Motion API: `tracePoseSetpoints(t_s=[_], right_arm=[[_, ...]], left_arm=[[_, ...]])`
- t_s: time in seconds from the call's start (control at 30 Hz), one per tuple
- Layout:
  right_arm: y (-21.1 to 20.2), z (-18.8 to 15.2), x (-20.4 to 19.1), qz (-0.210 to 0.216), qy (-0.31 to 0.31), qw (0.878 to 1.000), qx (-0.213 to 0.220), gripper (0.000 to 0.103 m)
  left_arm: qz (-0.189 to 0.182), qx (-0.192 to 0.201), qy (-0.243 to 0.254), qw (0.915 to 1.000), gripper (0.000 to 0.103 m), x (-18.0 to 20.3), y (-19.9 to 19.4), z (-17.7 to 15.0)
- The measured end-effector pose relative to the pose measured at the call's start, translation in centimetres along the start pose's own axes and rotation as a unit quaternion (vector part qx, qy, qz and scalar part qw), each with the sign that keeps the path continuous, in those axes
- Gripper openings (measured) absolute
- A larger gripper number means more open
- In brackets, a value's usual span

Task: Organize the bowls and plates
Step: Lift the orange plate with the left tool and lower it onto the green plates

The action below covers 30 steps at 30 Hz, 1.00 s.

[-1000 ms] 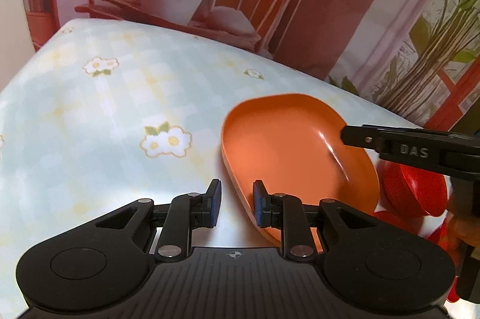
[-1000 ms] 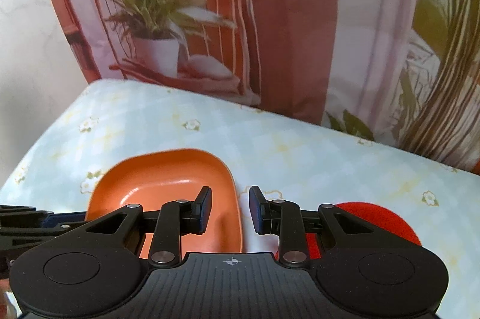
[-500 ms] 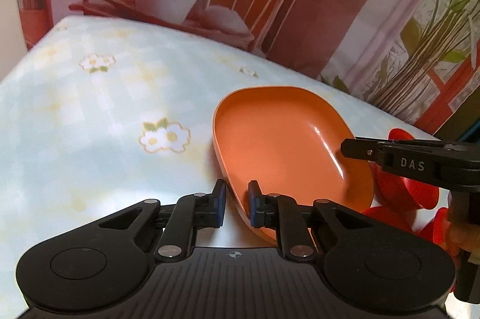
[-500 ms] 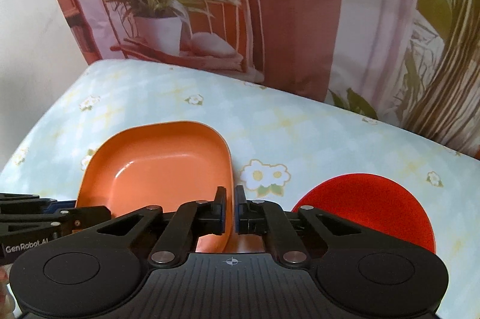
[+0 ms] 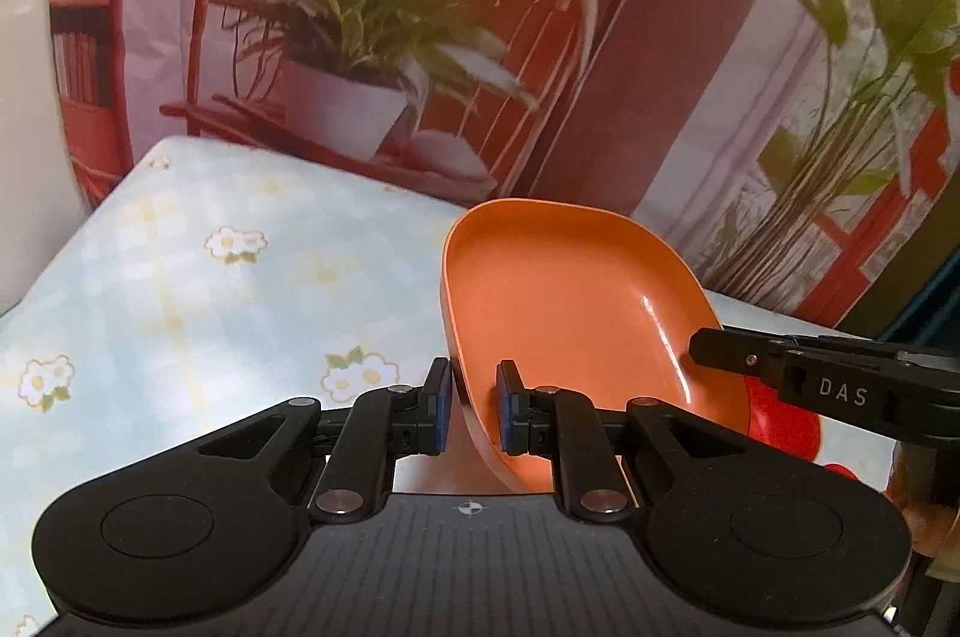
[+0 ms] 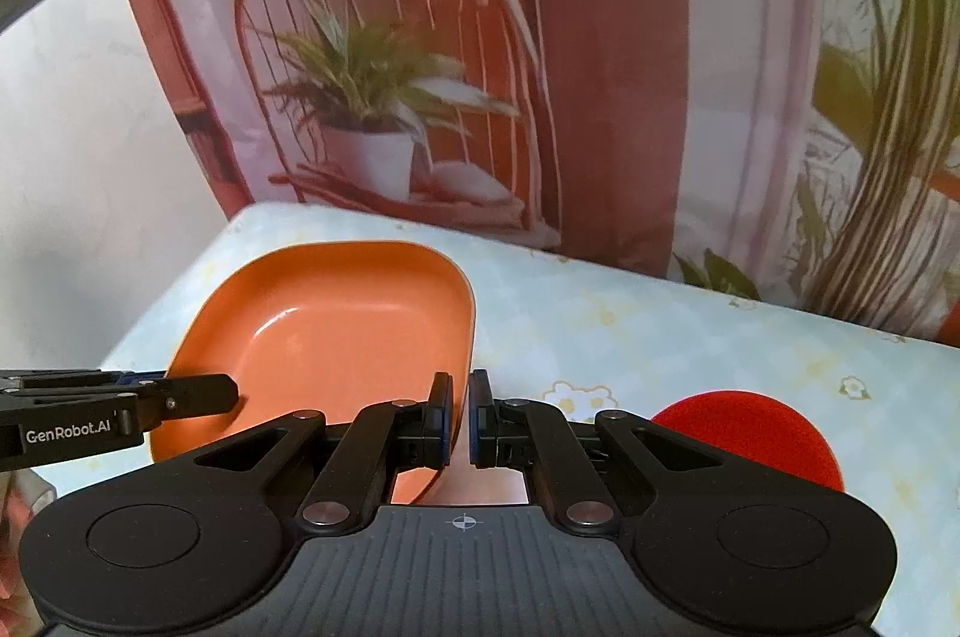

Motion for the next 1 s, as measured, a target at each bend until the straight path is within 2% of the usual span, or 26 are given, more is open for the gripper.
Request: tracePoseSetpoints(t_s=[0.2,0.4,0.7,1.0], right_arm=[[-4.0,-0.4,-0.6,0.009,0.012,0.999,0.030,0.005],[-8.7,-3.0,-0.7,0.000,0.024,0.998,0.050,0.006],[-16.4,-9.6,-0.1,-0.010,0.047,0.996,0.070,0.008],[-21.6,-17.6,1.6,-0.021,0.107,0.991,0.072,0.009]], left_arm=[[-0.019,0.006,0.018,0.9996,0.017,1.5,-3.2,-1.0],[-0.046,-0.001,0.043,0.9980,0.017,3.5,-5.3,-3.2],[-0.097,-0.022,0.074,0.9922,0.017,6.2,-7.7,-7.9],[-0.141,-0.048,0.115,0.9821,0.017,9.5,-9.4,-12.6]])
Point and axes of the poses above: each gripper's, at about its wrist camera, not at the fingertips, and y roughly the way its jaws point, x to its right, z to its top, the point moved 9 cm from there along y, roughly the way its jaws point, and after that the axes turned 7 degrees about z, right-handed, at the moved point
